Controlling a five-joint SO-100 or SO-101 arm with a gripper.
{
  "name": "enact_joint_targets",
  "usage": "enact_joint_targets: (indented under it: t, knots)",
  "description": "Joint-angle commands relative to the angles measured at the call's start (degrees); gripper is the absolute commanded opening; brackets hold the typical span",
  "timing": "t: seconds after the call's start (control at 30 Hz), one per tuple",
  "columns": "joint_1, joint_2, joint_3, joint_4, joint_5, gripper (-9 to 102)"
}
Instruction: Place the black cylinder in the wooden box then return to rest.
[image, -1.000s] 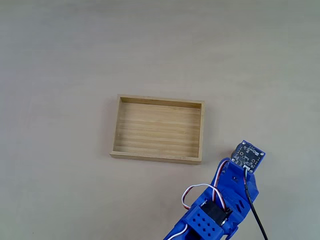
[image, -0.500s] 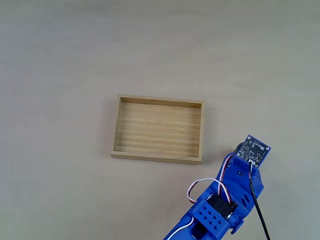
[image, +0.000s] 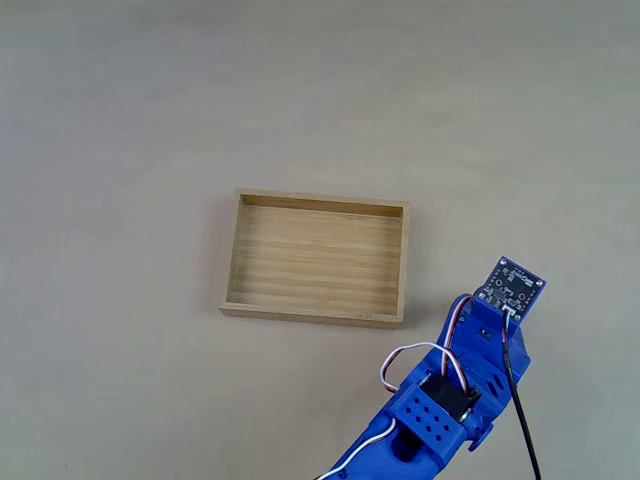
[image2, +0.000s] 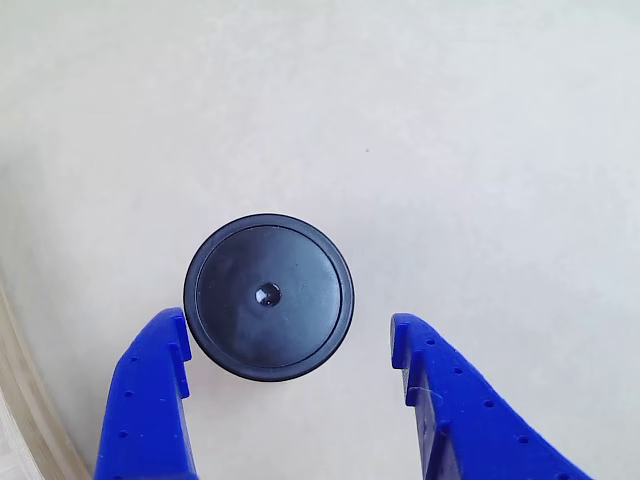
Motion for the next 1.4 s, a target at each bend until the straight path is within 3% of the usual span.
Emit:
enact_joint_targets:
  t: [0.0, 1.2, 1.37]
  knots:
    - [-1.14, -0.62, -6.24, -2.2, -0.44, 30]
    - [-1.49, 6.5, -11.69, -3.52, 0.18, 29]
    - [-1.76, 7.12, -12.3, -3.52, 0.0, 24]
